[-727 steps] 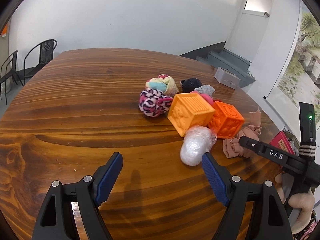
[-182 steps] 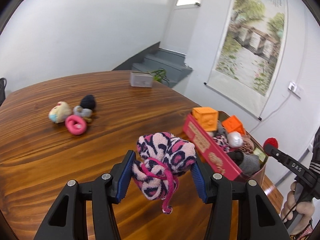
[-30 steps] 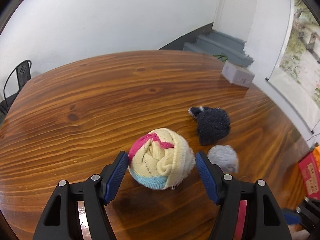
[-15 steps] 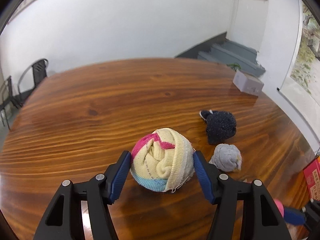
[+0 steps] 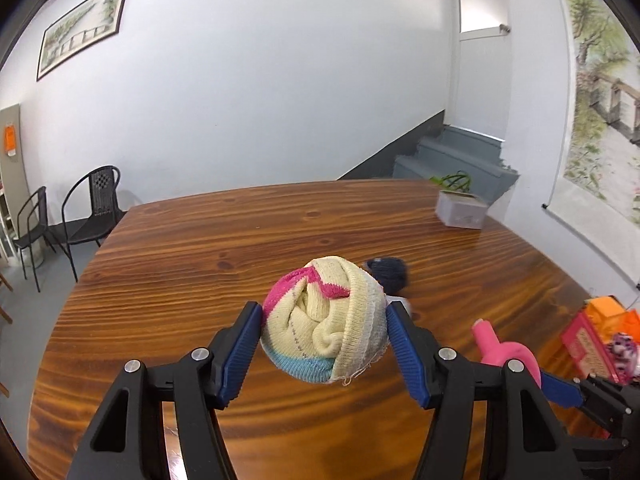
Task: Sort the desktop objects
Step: 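Lift and carry the sock ball and pink tube over the red tin tray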
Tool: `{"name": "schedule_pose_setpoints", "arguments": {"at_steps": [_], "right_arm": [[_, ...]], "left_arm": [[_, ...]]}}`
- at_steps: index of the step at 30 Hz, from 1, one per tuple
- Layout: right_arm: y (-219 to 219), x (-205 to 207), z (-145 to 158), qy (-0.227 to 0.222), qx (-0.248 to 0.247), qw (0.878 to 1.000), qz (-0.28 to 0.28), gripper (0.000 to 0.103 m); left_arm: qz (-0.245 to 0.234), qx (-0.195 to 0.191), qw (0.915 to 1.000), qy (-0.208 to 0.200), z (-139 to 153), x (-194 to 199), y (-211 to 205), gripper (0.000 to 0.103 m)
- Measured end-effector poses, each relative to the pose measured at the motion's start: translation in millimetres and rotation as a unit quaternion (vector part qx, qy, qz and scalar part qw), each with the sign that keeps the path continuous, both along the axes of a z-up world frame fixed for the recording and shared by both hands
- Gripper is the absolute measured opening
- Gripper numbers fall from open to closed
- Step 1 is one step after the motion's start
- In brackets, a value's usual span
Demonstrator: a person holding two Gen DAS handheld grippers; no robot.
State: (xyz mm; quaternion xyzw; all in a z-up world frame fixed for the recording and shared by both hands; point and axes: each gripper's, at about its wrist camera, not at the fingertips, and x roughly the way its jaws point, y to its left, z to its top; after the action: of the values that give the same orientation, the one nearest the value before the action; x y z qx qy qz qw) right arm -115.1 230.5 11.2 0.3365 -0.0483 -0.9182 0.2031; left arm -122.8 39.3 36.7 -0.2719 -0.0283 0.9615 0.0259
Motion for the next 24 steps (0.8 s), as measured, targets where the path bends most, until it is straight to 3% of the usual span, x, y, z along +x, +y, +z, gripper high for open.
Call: {"name": "schedule_pose_setpoints", "arguments": {"at_steps": [7, 13, 19, 24], "right_arm": [[70.2, 48.8, 6.5, 0.011, -0.024, 0.997, -0.071, 0.05], [153.2, 91.7, 31.5, 0.057, -0.009, 0.984, -0.169, 0.05], [241.4, 124.9, 42.5, 0.065, -0.001, 0.959, -0.276, 0.051], [277.6, 139.5, 40.9, 0.064, -0.011, 0.946, -0.317, 0.051]], "left_arm": [[-0.075, 0.015, 0.9971, 0.0, 6.7, 20.0, 63.9, 0.065], [-0.15, 0.029, 0.9883, -0.001, 14.4, 36.6, 126.0, 0.065], [-0.243, 0.047, 0.9686, -0.019, 12.6, 59.1, 196.0, 0.065], [-0.314, 0.052, 0.9473, -0.039, 6.6, 71.8, 252.4, 0.065]]}}
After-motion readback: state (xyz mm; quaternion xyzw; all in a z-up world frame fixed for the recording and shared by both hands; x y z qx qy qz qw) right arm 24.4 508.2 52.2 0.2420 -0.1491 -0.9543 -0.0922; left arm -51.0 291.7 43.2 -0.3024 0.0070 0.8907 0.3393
